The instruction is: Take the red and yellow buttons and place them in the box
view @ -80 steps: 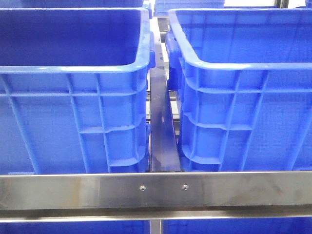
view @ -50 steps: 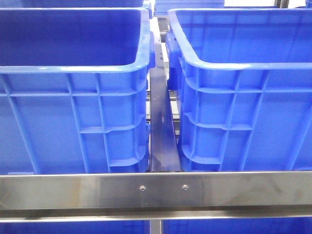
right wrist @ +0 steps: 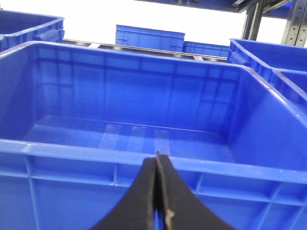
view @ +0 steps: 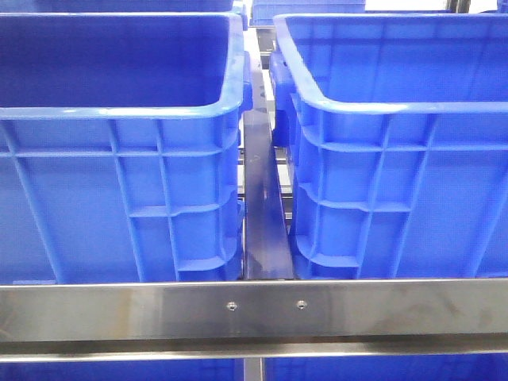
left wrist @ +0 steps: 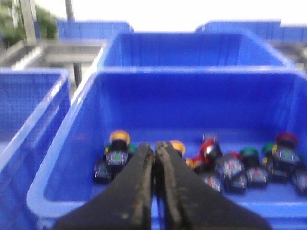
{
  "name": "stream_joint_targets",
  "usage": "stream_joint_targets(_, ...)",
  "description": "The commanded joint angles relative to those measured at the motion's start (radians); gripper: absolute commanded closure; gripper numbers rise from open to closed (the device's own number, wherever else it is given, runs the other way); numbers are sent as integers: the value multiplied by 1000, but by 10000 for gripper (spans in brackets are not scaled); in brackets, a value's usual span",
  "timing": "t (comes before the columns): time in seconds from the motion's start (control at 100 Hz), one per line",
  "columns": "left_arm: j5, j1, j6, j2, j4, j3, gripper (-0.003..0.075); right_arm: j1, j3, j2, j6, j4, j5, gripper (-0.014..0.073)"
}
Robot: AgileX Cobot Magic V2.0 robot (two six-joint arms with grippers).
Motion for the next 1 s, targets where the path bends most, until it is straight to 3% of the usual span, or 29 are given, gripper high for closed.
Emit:
stream_joint_targets(0.0, 77, 2, -3, 122, -5, -144, 739, 0, 0, -21, -2, -8, -81, 662)
stream_joint_targets(0.16, 237, 2, -1, 318, -5, -311, 739, 0, 0, -21, -2, -8, -81, 662)
stream_joint_targets(0.3, 291, 2, -1, 449, -5, -398, 739, 0, 0, -21, -2, -8, -81, 662)
stream_joint_targets(0.83, 278, 2, 0, 593, -1, -418, 734, 0, 0, -21, -2, -8, -81, 662)
stream_joint_targets(0.93, 278, 2, 0, 593, -1, -418, 666, 0, 0, -21, -2, -8, -81, 662)
stream_joint_targets(0.99, 278, 2, 0, 593, -1, -418, 572, 0, 0, -21, -2, -8, -81, 662)
